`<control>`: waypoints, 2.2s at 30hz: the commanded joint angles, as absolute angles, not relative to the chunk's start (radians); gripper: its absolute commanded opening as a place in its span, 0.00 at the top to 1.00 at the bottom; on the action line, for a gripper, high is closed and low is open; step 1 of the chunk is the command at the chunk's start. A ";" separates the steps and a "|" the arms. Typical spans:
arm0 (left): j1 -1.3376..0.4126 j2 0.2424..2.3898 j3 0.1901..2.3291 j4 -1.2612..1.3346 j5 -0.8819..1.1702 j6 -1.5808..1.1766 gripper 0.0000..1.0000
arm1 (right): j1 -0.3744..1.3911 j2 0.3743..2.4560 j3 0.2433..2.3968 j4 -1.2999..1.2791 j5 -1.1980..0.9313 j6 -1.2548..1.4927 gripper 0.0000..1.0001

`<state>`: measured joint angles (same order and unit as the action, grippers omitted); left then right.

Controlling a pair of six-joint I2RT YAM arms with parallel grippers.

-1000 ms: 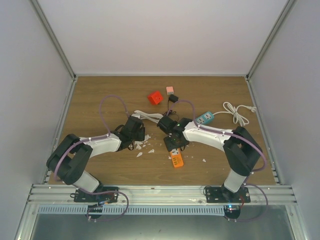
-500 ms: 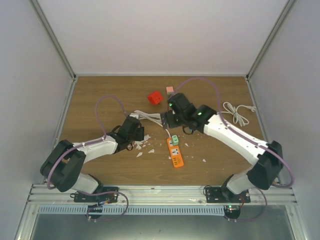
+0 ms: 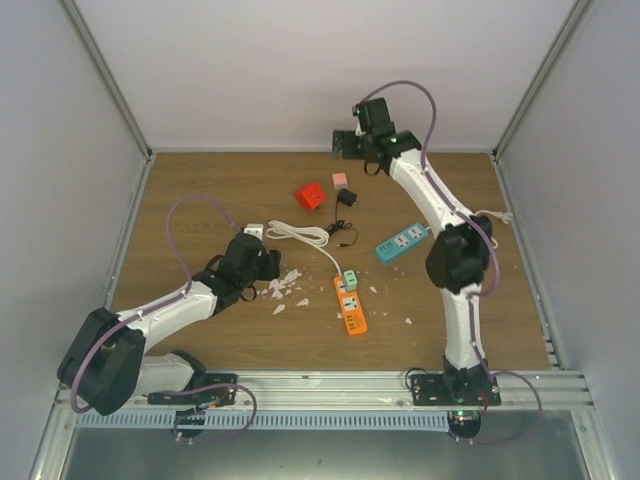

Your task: Insert the plug

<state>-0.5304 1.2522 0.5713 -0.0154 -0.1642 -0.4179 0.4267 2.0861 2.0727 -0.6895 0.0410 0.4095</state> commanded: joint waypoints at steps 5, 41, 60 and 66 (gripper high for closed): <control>-0.510 1.235 0.536 0.053 -0.111 -0.416 0.32 | 0.372 2.504 2.384 -0.640 -0.053 0.194 0.00; -0.511 1.316 0.576 0.034 -0.114 -0.417 0.33 | 0.316 2.709 2.436 -0.681 -0.139 0.085 0.46; -0.504 1.113 0.623 0.071 0.076 -0.446 0.33 | 0.388 1.999 1.817 -0.366 0.051 0.114 0.94; -0.426 1.054 0.652 0.113 0.299 -0.506 0.33 | 0.577 1.684 1.456 -0.230 0.175 0.205 0.95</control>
